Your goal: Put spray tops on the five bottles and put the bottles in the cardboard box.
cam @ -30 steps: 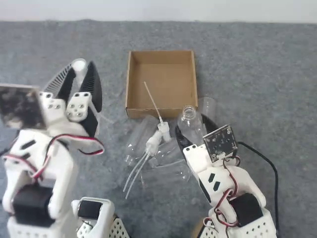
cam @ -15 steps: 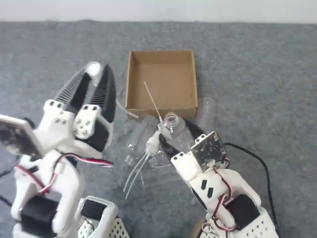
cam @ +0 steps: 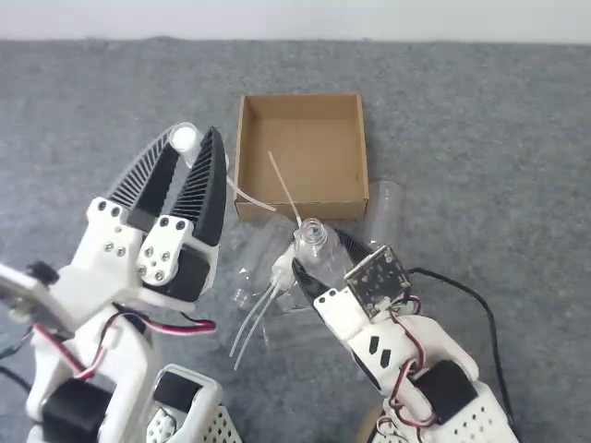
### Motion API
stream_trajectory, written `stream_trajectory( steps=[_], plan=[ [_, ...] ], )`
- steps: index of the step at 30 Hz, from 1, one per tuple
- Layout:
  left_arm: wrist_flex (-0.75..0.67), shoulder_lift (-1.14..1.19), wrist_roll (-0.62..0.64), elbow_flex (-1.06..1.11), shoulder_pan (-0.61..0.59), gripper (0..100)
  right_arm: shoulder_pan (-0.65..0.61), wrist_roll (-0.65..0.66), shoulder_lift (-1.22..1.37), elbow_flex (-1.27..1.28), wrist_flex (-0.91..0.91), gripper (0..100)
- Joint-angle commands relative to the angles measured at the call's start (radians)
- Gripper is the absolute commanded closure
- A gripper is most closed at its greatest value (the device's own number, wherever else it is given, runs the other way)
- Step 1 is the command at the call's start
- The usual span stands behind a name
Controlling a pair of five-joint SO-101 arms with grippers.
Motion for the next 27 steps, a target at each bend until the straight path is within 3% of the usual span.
stream_trajectory(
  steps=[1, 9, 27],
  plan=[
    [-0.006, -0.006, 0.006, -0.013, 0.003, 99, -0.01, 0.089, -0.027, -0.006, -0.035, 95.5],
    [-0.002, -0.002, 0.003, -0.008, 0.109, 99, -0.008, 0.14, -0.027, 0.055, -0.117, 95.5],
    [-0.002, 0.0, 0.003, 0.058, 0.117, 99, -0.008, 0.169, -0.027, 0.061, -0.137, 95.5]
  ],
)
